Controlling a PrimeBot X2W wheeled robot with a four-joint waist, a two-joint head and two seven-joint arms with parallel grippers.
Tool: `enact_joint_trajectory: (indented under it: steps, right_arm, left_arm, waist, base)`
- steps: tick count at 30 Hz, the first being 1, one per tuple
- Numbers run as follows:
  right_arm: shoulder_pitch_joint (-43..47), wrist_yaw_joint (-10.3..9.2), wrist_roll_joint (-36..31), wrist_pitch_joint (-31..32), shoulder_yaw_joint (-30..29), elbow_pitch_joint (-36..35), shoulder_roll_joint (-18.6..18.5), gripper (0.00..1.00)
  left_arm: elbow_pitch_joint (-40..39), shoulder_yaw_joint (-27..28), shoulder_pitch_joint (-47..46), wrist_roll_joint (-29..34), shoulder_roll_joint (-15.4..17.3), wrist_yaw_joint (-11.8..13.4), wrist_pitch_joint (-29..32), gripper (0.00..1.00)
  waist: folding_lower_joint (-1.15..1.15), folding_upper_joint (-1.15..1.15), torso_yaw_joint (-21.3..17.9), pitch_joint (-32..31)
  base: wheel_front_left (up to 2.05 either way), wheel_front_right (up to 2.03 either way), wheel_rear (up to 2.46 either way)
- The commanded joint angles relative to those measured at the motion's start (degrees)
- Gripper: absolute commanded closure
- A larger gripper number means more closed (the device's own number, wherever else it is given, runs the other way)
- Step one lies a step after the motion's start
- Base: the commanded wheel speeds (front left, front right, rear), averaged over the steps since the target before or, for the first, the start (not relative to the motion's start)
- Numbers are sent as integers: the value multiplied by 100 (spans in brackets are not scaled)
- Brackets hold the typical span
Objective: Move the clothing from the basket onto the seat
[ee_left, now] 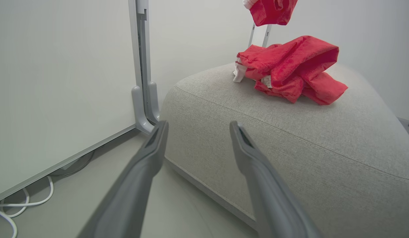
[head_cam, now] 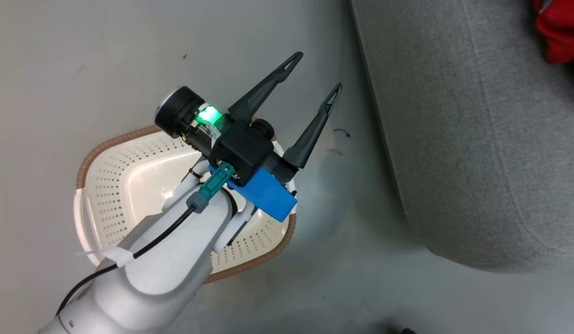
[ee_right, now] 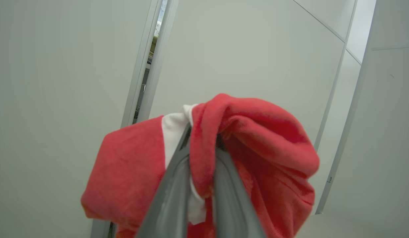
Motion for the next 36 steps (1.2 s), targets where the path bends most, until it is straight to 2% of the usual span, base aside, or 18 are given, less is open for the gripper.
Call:
enact_joint_trajectory:
  steps: [1, 5, 14, 19, 20, 21, 32, 36]
  right_arm:
    - [204, 2, 4, -19, -111, 124, -33, 100]
    - [441, 3, -4, -19, -384, 644, -43, 100]
    - [618, 3, 19, -20, -265, 2144, 1, 100]
    - [724, 2, 58, -20, -195, 2405, 69, 100]
    - [757, 2, 51, -20, -221, 2357, 82, 81]
    - [812, 3, 39, -20, -231, 2327, 108, 0]
    - [2207, 2, -194, -20, -181, 1563, 449, 0]
    - [2723, 3, -231, -20, 32, 1169, 607, 0]
  left_arm:
    - [8, -1, -104, 30, 15, 1, -37, 0]
    - [37, -20, -145, 29, 13, -12, -57, 0]
    - [88, -64, -196, 12, 9, 1, -90, 0]
    - [154, -88, -195, -35, -48, -4, -130, 0]
    - [167, -86, -183, -42, -57, 4, -144, 0]
    - [184, -82, -170, -48, -64, 11, -166, 0]
    - [421, 12, 267, -212, -227, 43, -348, 0]
    - [440, 143, 541, -290, -241, 71, -374, 0]
  waist:
    - [-1, 0, 46, 93]
    - [-1, 0, 84, 151]
    - [-1, 0, 147, 198]
    - [-1, 0, 192, 135]
    - [-1, 0, 197, 104]
    - [-1, 0, 204, 66]
    - [-1, 0, 250, -872]
    - [-1, 0, 284, -1297]
  base:
    - [0, 0, 0]
    - [0, 0, 0]
    - [0, 0, 0]
    - [0, 0, 0]
    - [0, 0, 0]
    - [0, 0, 0]
    - [0, 0, 0]
    - [0, 0, 0]
